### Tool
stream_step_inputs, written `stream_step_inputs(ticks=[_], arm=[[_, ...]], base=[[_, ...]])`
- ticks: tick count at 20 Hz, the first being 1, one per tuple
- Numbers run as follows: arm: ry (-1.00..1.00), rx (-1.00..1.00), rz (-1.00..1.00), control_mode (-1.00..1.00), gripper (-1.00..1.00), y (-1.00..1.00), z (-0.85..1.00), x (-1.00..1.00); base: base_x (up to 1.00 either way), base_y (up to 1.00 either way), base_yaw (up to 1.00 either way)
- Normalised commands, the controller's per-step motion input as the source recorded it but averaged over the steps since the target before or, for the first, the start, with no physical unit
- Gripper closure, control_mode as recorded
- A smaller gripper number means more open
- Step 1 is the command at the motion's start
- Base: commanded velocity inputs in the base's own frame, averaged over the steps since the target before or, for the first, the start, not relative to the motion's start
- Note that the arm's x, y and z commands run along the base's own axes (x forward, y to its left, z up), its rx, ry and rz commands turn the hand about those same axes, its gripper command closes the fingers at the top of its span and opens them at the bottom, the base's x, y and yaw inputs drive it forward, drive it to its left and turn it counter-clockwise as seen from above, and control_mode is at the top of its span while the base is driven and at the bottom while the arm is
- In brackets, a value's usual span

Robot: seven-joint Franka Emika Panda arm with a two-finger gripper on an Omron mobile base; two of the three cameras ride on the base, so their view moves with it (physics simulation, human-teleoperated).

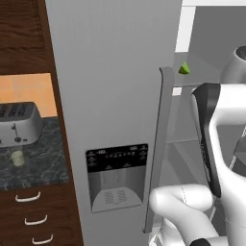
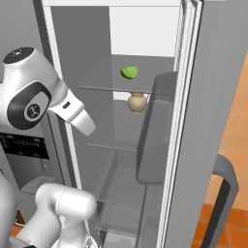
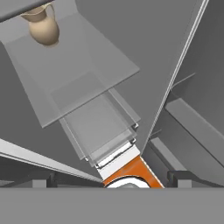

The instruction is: Grab a lemon wedge from the fridge and one ice cube from the ice bowl, and put them in the glass of lemonade.

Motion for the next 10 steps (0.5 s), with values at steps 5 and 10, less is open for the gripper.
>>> stream_step_inputs(ticks=[5, 10], arm=[[0.00, 0.00, 0.00, 1.00, -1.00, 0.00, 0.00, 0.00], [0.00, 0.00, 0.00, 1.00, -1.00, 0.00, 0.00, 0.00]], base=[[0.00, -0.46, 0.00], [0.01, -0.56, -0.04]])
